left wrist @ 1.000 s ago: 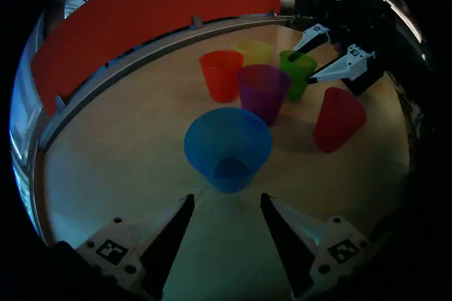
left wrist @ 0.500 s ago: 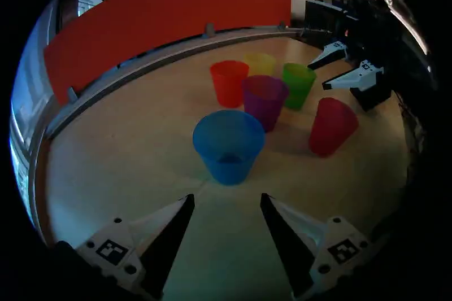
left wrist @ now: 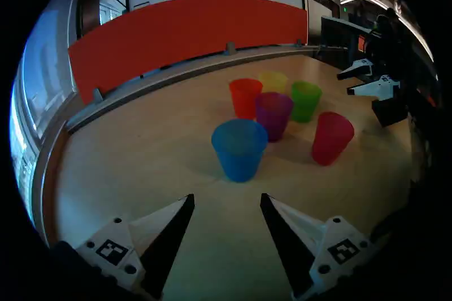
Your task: Pour water
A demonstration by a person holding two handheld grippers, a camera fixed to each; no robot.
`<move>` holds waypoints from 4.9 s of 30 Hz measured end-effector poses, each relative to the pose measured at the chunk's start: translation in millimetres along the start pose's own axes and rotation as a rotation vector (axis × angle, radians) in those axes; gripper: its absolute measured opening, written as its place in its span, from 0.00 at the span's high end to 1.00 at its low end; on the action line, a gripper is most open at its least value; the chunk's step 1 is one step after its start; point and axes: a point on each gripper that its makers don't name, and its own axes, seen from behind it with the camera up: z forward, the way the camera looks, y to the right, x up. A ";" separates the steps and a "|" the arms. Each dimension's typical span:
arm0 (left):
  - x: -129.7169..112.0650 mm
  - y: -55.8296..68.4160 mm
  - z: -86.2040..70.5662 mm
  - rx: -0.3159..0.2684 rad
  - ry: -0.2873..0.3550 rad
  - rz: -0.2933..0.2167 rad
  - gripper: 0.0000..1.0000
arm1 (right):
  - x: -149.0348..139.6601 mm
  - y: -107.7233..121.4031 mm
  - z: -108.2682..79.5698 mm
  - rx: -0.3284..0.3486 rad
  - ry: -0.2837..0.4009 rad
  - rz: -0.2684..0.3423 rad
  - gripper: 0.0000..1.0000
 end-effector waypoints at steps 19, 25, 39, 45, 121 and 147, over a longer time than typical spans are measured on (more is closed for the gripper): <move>39.5 -15.9 -37.0 0.201 0.233 -0.052 0.14 | 37.9 22.0 -48.3 -0.248 0.201 0.033 0.01; 51.9 -28.9 -51.0 0.275 0.334 -0.099 0.14 | 46.8 28.5 -60.9 -0.322 0.253 0.034 0.01; 68.2 -44.0 -80.9 0.395 0.514 -0.216 0.14 | 60.5 50.0 -91.5 -0.532 0.388 0.095 0.01; 69.2 -42.7 -84.9 0.418 0.549 -0.225 0.14 | 59.2 55.1 -106.7 -0.603 0.446 0.141 0.01; 34.1 -44.6 -60.6 0.451 0.639 -0.242 0.14 | 58.0 59.7 -140.1 -0.773 0.470 0.155 0.01; 33.0 -46.2 -59.8 0.450 0.635 -0.241 0.14 | 57.9 61.0 -146.8 -0.776 0.481 0.160 0.01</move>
